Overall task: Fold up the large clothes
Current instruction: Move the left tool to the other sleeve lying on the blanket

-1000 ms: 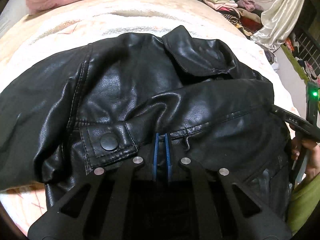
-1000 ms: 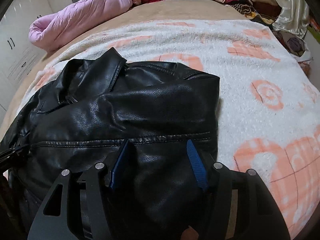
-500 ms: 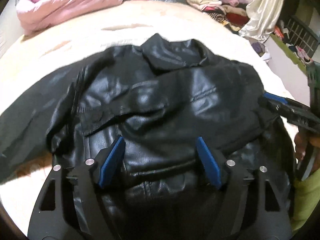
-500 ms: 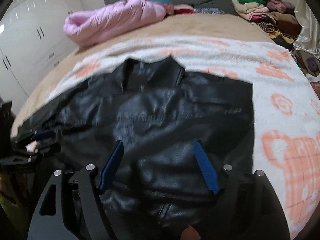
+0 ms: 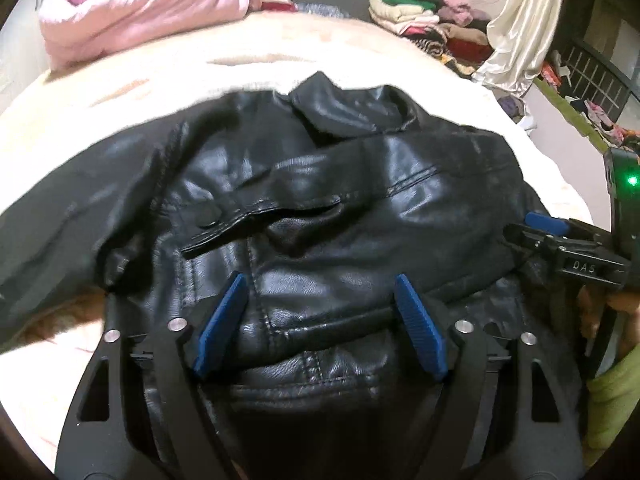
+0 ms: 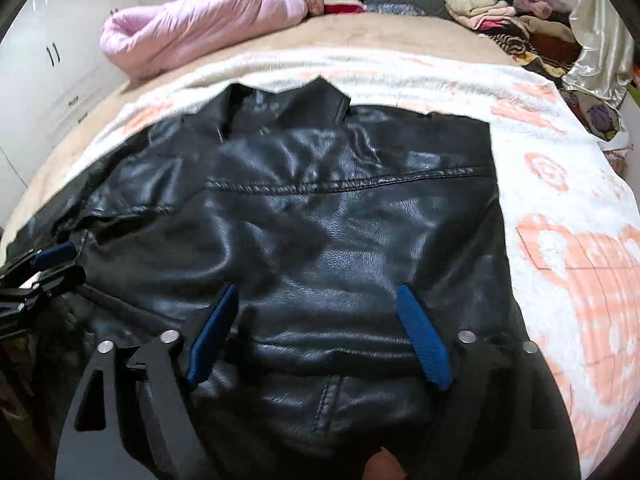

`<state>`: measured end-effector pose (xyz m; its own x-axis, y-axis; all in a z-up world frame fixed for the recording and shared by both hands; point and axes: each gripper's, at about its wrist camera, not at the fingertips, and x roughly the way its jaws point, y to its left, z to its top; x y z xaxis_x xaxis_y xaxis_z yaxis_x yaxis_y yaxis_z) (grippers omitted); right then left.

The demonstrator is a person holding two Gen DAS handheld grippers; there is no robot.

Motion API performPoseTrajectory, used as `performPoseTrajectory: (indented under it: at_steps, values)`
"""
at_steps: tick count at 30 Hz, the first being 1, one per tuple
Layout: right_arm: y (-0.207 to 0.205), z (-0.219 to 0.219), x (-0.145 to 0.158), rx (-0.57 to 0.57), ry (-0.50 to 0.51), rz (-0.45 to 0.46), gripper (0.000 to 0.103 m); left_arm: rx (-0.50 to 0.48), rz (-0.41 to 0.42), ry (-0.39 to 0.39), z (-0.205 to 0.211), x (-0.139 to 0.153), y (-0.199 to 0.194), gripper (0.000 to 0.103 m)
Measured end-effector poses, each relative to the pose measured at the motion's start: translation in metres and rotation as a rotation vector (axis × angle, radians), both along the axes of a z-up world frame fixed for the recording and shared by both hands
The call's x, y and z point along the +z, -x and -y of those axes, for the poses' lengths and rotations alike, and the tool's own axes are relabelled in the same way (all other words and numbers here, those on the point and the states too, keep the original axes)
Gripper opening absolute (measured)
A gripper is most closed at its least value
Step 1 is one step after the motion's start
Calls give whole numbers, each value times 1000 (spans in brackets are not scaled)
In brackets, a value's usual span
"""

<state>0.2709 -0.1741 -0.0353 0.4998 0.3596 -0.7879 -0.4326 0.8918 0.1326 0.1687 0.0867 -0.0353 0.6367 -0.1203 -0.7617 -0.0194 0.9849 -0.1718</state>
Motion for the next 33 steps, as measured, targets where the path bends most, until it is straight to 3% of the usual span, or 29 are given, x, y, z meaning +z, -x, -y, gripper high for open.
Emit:
performPoseTrajectory:
  at_steps: [7, 9, 12, 20, 33]
  values:
    - [19, 3, 10, -41, -48, 10, 94, 19, 25, 45, -9, 16, 7, 77]
    - [23, 1, 12, -43, -49, 13, 96, 34, 18, 58, -13, 17, 7, 87]
    - [31, -4, 19, -51, -32, 37, 99, 59, 29, 72, -19, 21, 12, 93]
    - [40, -21, 44, -41, -57, 95, 99, 108, 40, 69, -36, 30, 20, 93]
    - [56, -85, 72, 72, -51, 155, 99, 195, 45, 45, -66, 39, 33, 94]
